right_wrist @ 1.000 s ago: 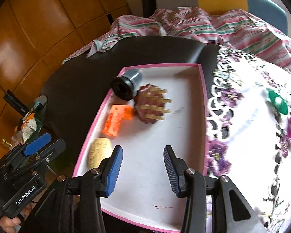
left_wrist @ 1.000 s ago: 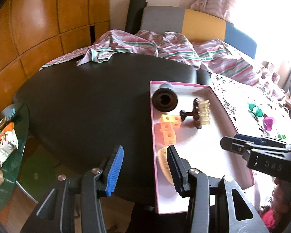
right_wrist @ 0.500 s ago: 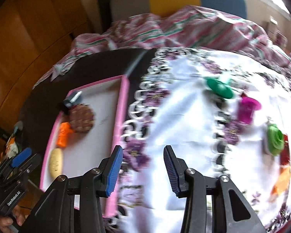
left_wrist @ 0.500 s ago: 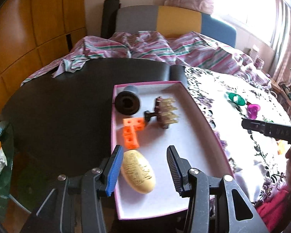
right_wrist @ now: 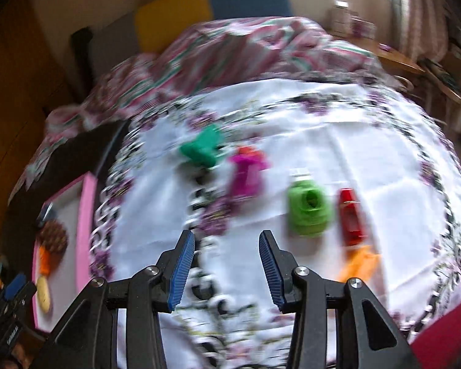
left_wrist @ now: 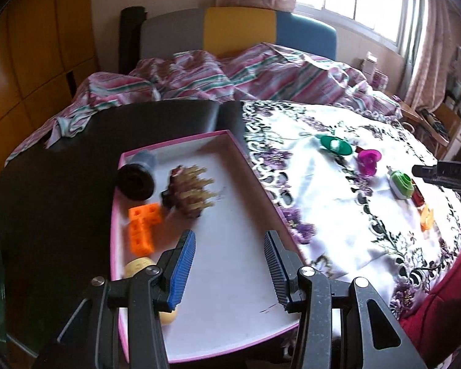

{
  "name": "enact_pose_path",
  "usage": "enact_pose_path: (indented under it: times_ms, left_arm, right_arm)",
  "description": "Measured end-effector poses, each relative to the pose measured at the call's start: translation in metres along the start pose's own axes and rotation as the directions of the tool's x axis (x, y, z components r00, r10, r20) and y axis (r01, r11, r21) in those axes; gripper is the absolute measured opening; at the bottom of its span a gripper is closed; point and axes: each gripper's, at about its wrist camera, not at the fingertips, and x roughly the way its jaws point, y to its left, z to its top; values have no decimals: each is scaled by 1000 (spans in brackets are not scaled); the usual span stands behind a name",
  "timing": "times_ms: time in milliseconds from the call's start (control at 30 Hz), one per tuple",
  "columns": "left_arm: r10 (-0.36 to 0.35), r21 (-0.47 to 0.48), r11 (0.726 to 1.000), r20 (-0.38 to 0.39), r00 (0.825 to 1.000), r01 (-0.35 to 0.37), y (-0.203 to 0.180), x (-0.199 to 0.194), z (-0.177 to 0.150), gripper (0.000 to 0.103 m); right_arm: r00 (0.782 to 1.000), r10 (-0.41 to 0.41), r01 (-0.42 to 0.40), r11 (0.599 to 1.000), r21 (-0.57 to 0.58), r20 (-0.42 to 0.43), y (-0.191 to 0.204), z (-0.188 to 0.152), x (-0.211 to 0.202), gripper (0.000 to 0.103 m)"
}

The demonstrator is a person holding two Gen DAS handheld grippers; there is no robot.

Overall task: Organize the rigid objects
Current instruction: 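Withdraw both tools from the tray toward the objects on the tablecloth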

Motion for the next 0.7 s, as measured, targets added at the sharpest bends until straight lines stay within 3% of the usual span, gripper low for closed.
enact_pose_path:
  times_ms: [200, 300, 367, 433, 700]
  left_arm:
    - [-29, 49, 998, -8, 1000, 29, -25, 8, 8, 47]
    - [-39, 71, 997, -13, 999, 40, -37, 11, 10, 47]
    - [-52, 88, 995, -18, 998, 53, -47, 15, 12, 47]
    - [-62, 101, 993, -24, 998, 64, -55, 18, 13, 47]
    - [-92, 140, 985, -49, 995, 98, -83, 31, 16, 47]
  right_arm:
    - [995, -84, 75, 984, 163, 51, -64, 8, -9, 44]
    - [997, 14, -42, 932, 361, 78, -106, 3, -5, 44]
    - [992, 21, -75, 890, 449, 123, -125, -1, -8, 44]
    - [977, 6, -112, 863, 492, 211, -134, -5, -19, 44]
    - [958, 90, -230, 805, 547, 271, -147, -12, -20, 45]
